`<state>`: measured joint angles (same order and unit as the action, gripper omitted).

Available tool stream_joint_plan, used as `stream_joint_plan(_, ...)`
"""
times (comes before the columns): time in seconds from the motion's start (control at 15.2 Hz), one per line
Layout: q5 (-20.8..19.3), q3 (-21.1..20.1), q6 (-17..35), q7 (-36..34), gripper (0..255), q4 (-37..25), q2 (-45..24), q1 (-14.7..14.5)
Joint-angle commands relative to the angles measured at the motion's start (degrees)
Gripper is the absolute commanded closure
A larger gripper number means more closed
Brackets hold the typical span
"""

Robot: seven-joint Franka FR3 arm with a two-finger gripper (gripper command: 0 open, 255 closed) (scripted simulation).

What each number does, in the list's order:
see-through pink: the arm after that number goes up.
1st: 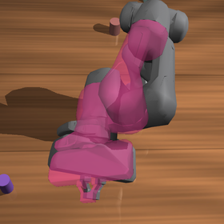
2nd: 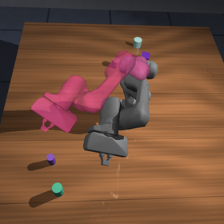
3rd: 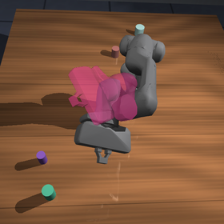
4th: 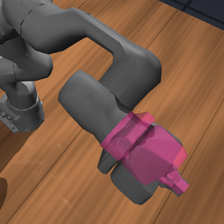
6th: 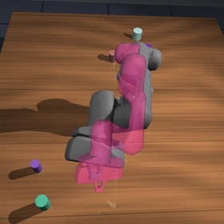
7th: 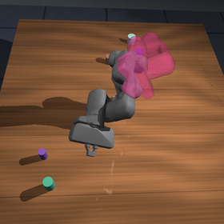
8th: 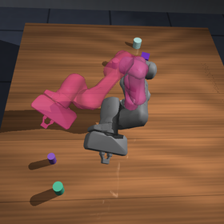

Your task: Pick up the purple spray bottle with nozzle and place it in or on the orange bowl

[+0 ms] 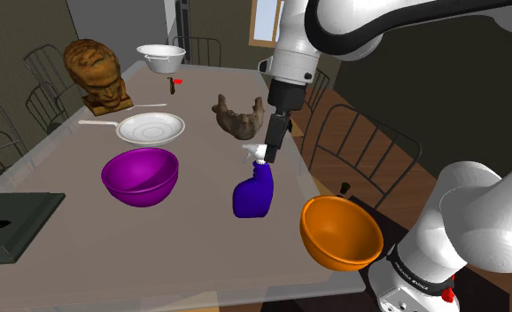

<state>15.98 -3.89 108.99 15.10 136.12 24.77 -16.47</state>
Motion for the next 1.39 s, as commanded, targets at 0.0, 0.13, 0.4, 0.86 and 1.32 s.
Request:
stream_joint_plan(0.0,0.01,0.0,0.1,0.03,0,0.07,-0.02,0.0)
stream_joint_plan(0.13,0.01,0.0,0.1,0.03,0,0.07,-0.02,0.0)
stream_joint_plan(0.4,0.01,0.0,0.09,0.02,255,0.06,-0.02,0.0)
stream_joint_plan(0.86,0.01,0.0,0.08,0.02,255,0.06,-0.02,0.0)
stream_joint_plan(1.32,-0.46,0.25,-4.52,-0.99,255,-3.91,0.71,0.11)
